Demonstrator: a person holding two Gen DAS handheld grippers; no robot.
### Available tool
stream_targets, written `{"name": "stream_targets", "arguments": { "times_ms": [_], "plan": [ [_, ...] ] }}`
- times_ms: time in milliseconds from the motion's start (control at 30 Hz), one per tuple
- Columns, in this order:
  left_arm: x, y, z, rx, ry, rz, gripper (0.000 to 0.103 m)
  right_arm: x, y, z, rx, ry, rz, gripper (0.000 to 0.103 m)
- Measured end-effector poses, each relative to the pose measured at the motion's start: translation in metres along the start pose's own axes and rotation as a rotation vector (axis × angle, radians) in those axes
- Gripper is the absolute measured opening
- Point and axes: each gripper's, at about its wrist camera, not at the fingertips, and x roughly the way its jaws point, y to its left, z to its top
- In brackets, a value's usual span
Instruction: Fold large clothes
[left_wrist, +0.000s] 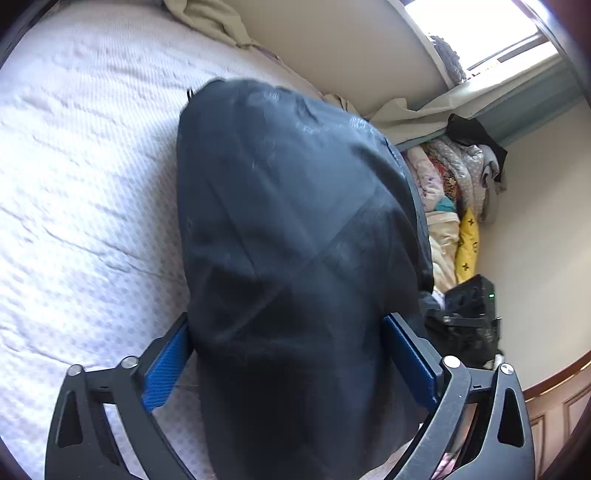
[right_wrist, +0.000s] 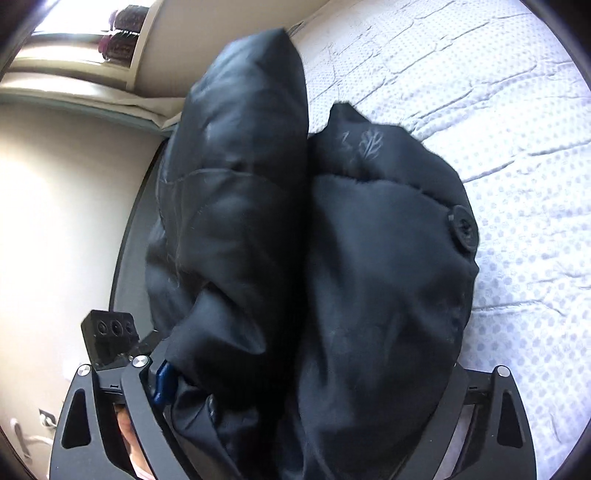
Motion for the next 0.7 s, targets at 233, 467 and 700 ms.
{"name": "stream_targets", "arguments": {
  "times_ms": [233, 467, 700],
  "plan": [
    [-0.039, -0.006, 0.0, 0.015, -0.081, 0.167, 0.101, -0.06, 0.015, 0.008, 0.009, -0.093, 0.017, 0.095],
    [-0.084, -0.063, -0.025, 0.228, -0.158, 0.495, 0.102, -0.131, 0.085, -0.027, -0.258, -0.329, -0.274, 0.096],
    [-0.127, -0.12, -0.099, 0.403, -0.282, 0.562, 0.102, -0.122, 0.153, -0.114, -0.451, -0.326, -0.409, 0.103]
  ]
}}
